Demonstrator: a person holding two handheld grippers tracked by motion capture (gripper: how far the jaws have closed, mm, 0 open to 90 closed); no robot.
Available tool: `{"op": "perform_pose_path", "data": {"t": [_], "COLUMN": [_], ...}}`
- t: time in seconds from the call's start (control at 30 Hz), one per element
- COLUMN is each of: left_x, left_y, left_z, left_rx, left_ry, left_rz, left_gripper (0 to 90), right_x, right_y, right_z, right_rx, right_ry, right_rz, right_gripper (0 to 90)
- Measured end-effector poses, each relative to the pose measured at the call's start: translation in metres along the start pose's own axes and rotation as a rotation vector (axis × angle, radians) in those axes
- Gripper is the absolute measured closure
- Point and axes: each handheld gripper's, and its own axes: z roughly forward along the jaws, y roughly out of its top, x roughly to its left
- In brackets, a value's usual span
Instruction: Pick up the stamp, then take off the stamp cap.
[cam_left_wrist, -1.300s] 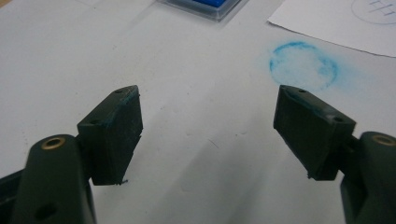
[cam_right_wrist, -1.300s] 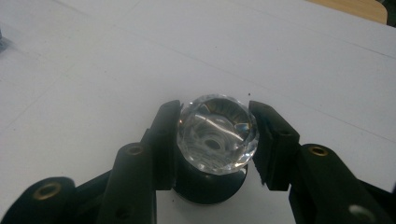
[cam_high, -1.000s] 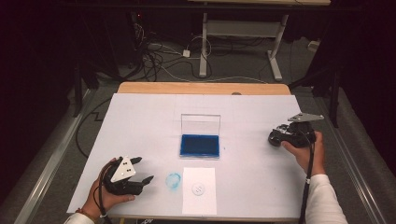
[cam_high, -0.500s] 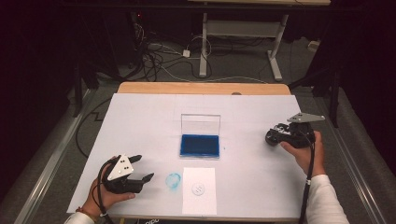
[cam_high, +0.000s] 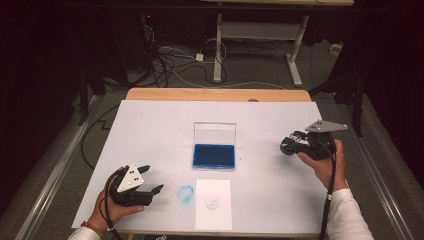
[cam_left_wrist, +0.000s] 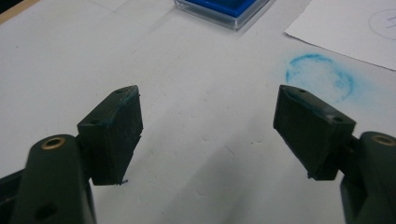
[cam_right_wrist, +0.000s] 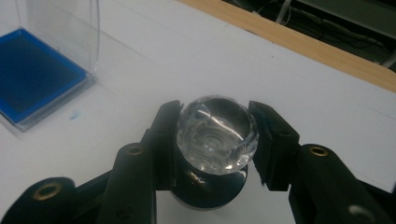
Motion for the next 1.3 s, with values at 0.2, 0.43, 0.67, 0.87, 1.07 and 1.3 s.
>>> {"op": "perform_pose_path", "data": {"t": [0.2,0.43,0.67,0.87,1.07,1.3], "left_x": [0.002,0.002,0.001,0.0,-0.002,-0.01], "left_y": [-0.001,0.0,0.001,0.008,0.019,0.03], "left_z": [0.001,0.001,0.002,0.007,0.016,0.021], "left_rx": [-0.009,-0.014,-0.007,-0.029,-0.036,-0.063], "left_ry": [-0.016,-0.013,-0.002,-0.003,-0.011,-0.034], "left_rz": [0.004,0.007,0.011,0.01,0.039,0.079], "left_gripper": [23.2,22.8,22.8,22.9,22.9,20.4], "right_x": [0.014,0.035,0.055,0.074,0.087,0.104], "right_y": [0.009,0.02,0.03,0.033,0.035,0.038], "right_z": [-0.008,-0.012,-0.016,-0.014,-0.014,-0.012], "right_rx": [-0.036,-0.075,-0.11,-0.111,-0.121,-0.144], "right_ry": [0.03,0.074,0.125,0.162,0.182,0.215], "right_rz": [-0.017,-0.057,-0.085,-0.124,-0.146,-0.161], "right_gripper": [57.0,57.0,57.0,57.0,57.0,57.0]}}
